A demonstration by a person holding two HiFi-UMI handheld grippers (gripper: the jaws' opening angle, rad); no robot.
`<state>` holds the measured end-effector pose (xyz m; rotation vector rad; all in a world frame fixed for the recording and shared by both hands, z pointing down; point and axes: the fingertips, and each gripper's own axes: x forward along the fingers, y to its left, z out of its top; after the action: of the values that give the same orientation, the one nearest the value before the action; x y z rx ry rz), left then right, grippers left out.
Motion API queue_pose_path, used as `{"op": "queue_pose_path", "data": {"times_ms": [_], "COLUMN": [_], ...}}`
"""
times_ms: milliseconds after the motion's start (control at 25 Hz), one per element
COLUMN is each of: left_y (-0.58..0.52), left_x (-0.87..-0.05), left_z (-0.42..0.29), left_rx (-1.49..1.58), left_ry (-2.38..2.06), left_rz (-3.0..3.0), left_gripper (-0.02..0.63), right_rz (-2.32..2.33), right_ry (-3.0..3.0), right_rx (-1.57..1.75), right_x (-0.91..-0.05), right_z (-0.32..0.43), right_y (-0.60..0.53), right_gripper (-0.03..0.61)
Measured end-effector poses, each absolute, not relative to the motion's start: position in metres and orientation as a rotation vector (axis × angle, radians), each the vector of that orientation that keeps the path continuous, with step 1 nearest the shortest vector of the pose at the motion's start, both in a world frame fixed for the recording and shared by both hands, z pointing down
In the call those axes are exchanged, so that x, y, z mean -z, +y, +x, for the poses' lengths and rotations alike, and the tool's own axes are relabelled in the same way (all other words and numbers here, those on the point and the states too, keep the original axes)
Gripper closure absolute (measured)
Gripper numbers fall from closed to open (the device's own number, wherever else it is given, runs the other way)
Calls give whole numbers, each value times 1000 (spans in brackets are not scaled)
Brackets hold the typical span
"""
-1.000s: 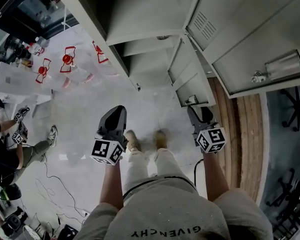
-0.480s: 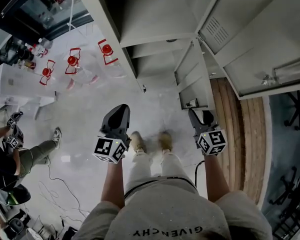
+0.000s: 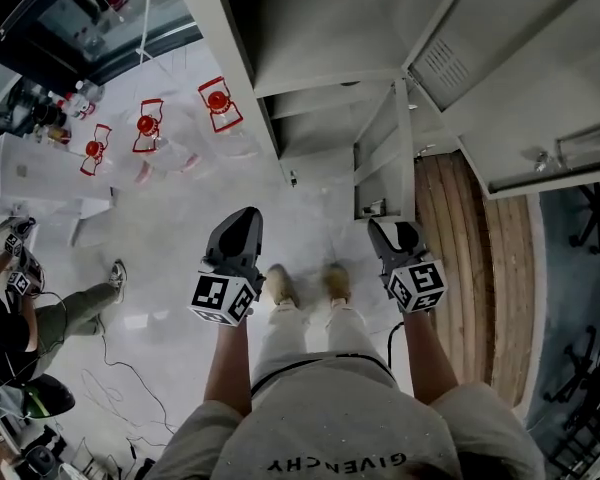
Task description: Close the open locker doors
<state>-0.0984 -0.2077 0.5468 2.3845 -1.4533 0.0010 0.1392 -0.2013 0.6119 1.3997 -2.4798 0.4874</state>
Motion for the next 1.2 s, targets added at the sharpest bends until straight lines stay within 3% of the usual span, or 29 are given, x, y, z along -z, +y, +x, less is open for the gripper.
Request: {"op": "queue_pose_path", "data": {"times_ms": [1200], "left_y": [-214], "left_x": [-552], "left_z": [-184], "left_rx": [10], "left_ry": [-1455], "left_rz": [2363], "left_gripper": [595], "right_rz": [1387], "right_ry": [-2512], "right_rx": [-484], "right_x": [-618], "right_z": [27], "right_y": [-231], "right_gripper": [451]}}
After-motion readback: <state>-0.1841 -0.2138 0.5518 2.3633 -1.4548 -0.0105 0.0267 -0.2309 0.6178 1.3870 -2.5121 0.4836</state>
